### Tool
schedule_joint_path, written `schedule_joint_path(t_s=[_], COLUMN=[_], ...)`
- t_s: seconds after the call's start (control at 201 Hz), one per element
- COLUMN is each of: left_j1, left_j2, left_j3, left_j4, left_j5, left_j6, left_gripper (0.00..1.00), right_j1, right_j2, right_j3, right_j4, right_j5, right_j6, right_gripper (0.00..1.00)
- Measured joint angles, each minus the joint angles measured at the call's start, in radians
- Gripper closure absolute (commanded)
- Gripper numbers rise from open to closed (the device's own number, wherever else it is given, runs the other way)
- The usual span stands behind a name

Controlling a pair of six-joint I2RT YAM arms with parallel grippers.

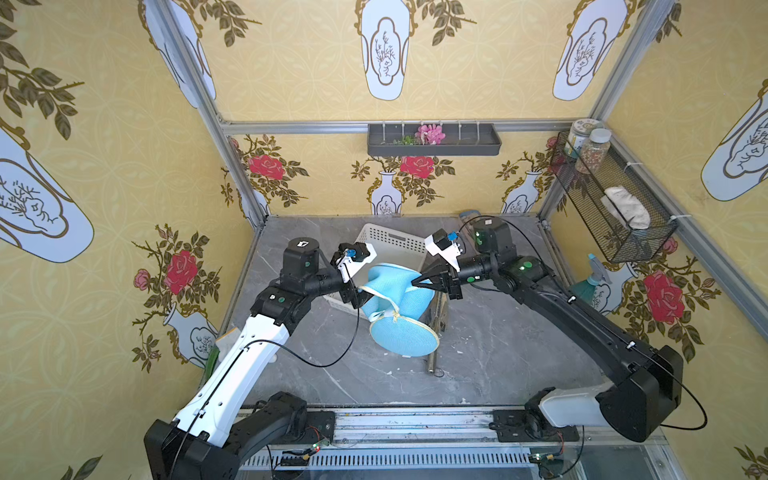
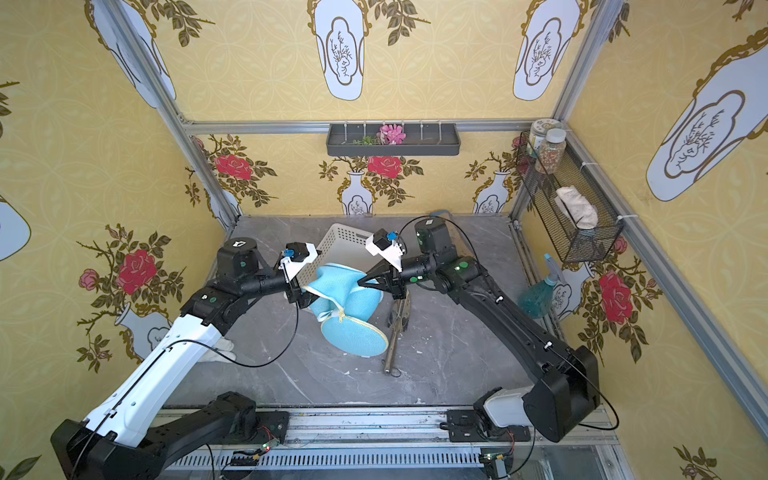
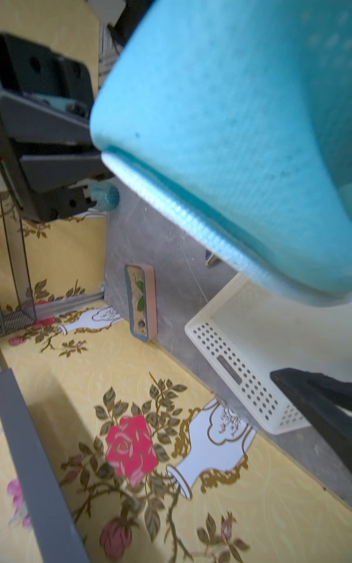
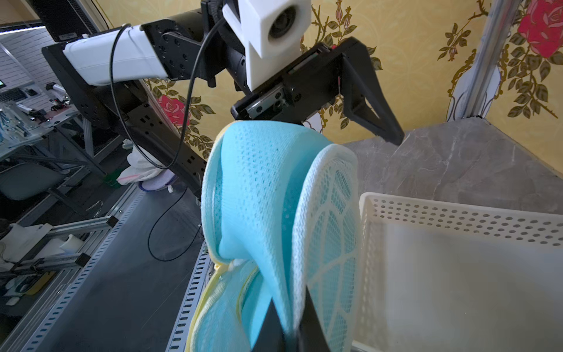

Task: Turn the laundry bag inside out
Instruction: Turn over the laundry bag.

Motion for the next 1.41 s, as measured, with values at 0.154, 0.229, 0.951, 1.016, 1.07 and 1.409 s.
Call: schedule_joint_path(t_s=[0.154, 0.229, 0.951, 1.016, 1.07, 1.409], left_j1=[0.006, 0.006, 0.008, 0.007, 0.007, 0.007], left_j2=[0.036, 0.048, 0.066, 0.060, 0.052, 0.024], left_j3=[0.023, 0.031, 0.029, 0.014, 0.001, -0.033], left_j4=[-0.084, -0.113, -0.073, -0.022, 0.023, 0.201], left_j5=[0.110, 0.146, 0.165, 0.109, 0.047, -0.139], left_j6=[0.063, 0.081, -0.043, -0.114, -0.184, -0.447], left_gripper=[0.30, 0.38, 0.99, 1.00, 1.00, 1.00], right_j1=[0.000, 0.000, 0.026, 0.037, 0.047, 0.421], right_j2=[0.001, 0.001, -0.090, -0.130, -0.174, -0.186], right_j3=[0.018, 0.018, -0.102, -0.140, -0.184, -0.360], right_j4=[-0.064, -0.074, 0.151, 0.183, 0.221, 0.492], right_j5=[-0.013, -0.011, 0.360, 0.443, 0.520, 0.937], right_j6=[-0.075, -0.093, 0.062, 0.095, 0.130, 0.039], right_gripper=[1.00, 1.00, 0.05, 0.03, 0.03, 0.09])
